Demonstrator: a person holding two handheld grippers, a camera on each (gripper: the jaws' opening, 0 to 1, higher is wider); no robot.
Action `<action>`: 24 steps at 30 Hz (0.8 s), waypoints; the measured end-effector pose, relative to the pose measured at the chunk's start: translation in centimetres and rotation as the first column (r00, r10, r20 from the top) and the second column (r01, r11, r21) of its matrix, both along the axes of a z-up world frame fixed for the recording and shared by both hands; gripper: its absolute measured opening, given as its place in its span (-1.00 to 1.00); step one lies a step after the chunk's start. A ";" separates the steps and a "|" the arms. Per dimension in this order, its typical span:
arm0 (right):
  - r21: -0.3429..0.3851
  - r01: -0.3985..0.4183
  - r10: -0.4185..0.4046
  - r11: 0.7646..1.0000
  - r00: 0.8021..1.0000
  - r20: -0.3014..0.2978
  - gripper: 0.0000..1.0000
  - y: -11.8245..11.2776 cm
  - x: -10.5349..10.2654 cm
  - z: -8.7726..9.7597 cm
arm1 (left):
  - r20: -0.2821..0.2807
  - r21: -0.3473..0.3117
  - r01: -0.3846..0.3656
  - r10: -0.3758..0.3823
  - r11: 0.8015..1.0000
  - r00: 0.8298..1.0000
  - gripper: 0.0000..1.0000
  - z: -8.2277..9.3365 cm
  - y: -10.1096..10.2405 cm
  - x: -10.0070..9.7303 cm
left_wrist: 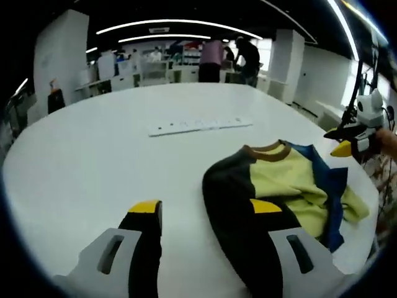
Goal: Fold the garment on the visible template until the final outline fits inside the template.
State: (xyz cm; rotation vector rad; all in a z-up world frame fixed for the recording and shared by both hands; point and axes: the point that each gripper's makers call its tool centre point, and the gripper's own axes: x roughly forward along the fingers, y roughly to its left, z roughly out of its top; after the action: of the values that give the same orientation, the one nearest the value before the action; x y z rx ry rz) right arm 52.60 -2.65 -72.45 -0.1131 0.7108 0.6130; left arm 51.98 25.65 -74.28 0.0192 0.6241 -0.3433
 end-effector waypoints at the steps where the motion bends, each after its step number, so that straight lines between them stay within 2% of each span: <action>1: -0.003 -0.020 0.020 1.000 1.000 -0.002 0.61 0.3 -0.4 0.1 | -0.002 -0.001 0.008 -0.008 1.000 1.000 0.11 0.1 0.0 -0.3; 6: 0.004 -0.102 0.102 0.995 0.995 -0.013 0.68 2.0 -2.6 0.6 | 0.002 -0.020 0.037 -0.037 0.999 0.999 0.21 0.8 -0.3 -1.8; 13: 0.026 -0.215 0.216 0.976 0.976 -0.025 0.69 4.7 -6.2 1.2 | 0.024 -0.027 0.105 -0.104 0.994 0.994 0.31 1.8 -1.7 -5.0; 19: 0.040 -0.266 0.268 0.963 0.963 -0.037 0.63 6.0 -8.5 0.8 | 0.038 -0.041 0.145 -0.143 0.989 0.989 0.31 2.1 -2.6 -7.9; 24: 0.053 -0.309 0.312 0.949 0.949 -0.046 0.56 6.7 -10.4 0.6 | 0.032 -0.016 0.181 -0.180 0.983 0.983 0.26 1.9 -3.1 -10.1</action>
State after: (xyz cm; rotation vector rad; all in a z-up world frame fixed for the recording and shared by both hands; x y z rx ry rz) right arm 42.23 4.09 -71.89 -0.1689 0.7363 0.9371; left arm 41.87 22.59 -72.39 0.0636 0.5899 -0.5234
